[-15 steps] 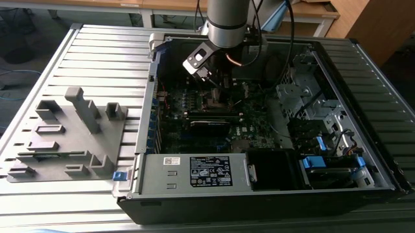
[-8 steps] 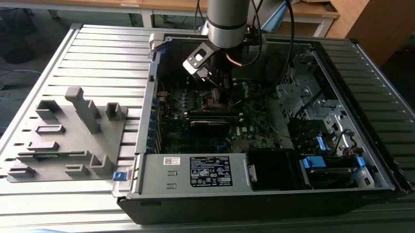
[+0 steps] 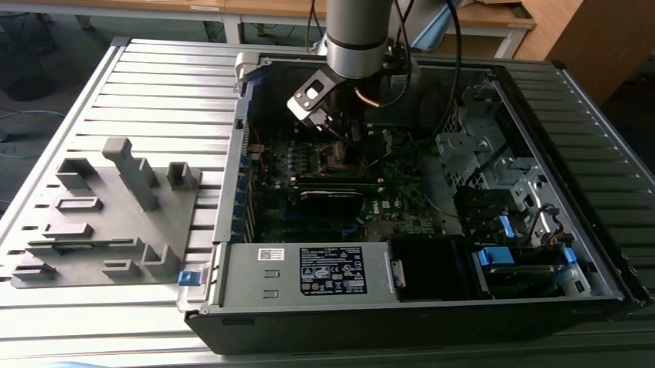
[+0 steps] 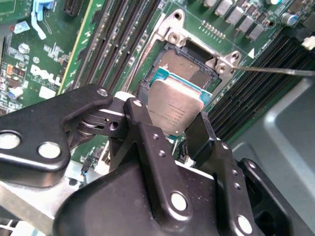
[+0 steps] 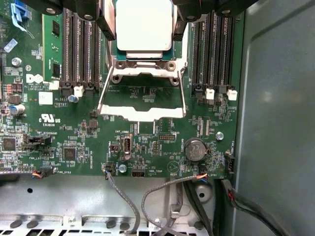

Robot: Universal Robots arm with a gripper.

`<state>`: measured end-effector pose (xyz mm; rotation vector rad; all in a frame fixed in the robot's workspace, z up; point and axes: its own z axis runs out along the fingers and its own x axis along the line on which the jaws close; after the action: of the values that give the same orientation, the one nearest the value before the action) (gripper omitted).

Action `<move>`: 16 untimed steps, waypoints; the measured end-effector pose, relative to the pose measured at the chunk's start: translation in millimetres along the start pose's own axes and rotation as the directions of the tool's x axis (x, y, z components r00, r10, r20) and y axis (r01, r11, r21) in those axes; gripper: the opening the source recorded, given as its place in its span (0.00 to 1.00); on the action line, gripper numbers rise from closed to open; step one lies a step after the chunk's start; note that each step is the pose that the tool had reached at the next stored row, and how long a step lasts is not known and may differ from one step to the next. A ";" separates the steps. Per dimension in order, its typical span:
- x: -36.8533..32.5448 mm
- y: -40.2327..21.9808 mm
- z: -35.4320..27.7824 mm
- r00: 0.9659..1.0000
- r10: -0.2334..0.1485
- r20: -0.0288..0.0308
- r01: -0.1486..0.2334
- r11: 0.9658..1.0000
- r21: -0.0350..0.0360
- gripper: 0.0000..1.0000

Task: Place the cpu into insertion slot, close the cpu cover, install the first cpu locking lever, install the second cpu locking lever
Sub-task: 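Place the cpu into insertion slot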

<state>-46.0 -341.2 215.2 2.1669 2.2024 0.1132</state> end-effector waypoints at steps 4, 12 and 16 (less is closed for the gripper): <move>0.1 -2.5 2.9 1.000 0.001 0.000 -0.001 1.000 0.000 0.54; -1.9 -3.9 7.5 1.000 0.004 0.001 -0.004 1.000 0.000 0.54; -2.0 -6.8 9.9 1.000 0.004 0.001 -0.004 1.000 0.000 0.54</move>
<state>-51.9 -343.1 204.7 2.1704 2.1976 0.1119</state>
